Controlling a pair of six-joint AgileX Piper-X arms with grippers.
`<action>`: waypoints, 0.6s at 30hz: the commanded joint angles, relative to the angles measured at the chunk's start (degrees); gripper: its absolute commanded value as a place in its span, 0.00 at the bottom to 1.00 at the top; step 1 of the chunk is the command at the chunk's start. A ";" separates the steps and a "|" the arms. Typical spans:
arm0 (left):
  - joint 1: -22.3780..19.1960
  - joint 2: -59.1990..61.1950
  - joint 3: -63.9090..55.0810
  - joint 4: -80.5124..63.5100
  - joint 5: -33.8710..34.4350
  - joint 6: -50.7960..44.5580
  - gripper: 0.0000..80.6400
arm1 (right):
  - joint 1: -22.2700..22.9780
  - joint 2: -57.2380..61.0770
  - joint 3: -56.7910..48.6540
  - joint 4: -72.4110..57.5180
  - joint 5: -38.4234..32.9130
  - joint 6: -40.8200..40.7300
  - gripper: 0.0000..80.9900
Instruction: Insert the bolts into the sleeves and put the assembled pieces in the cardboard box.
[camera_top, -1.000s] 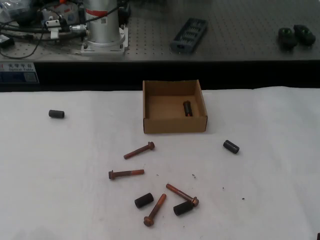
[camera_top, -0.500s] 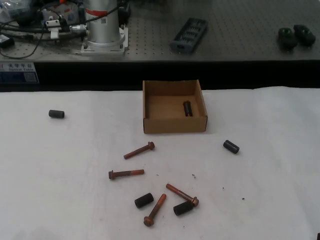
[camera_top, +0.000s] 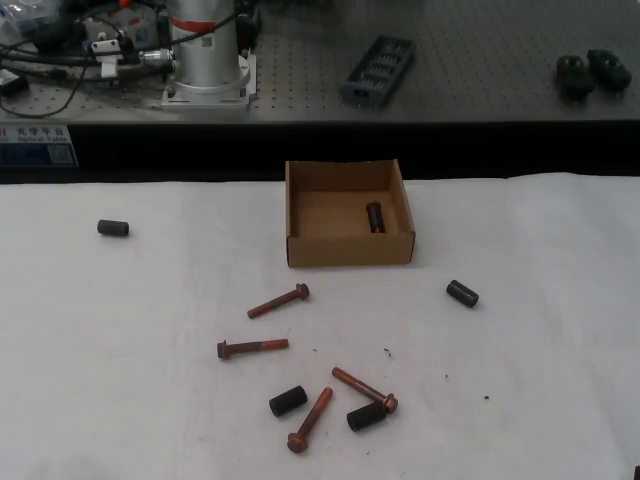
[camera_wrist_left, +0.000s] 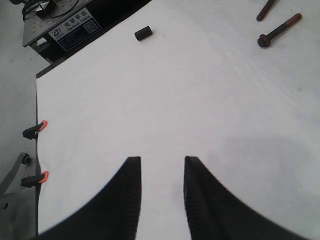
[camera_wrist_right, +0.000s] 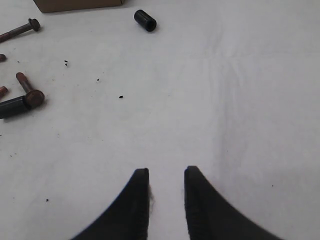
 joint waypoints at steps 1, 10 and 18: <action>-0.20 -0.26 -0.24 -0.75 -0.32 -0.55 0.28 | 0.04 -0.15 -0.71 -0.42 0.07 -0.01 0.24; -0.20 -0.26 -0.24 -0.75 -0.32 -0.55 0.28 | 0.04 -0.15 -0.71 -0.42 3.51 -9.57 0.24; -0.20 -0.26 -0.18 -0.94 -2.28 -0.71 0.28 | 0.04 -0.15 -0.71 -0.42 6.10 -15.30 0.24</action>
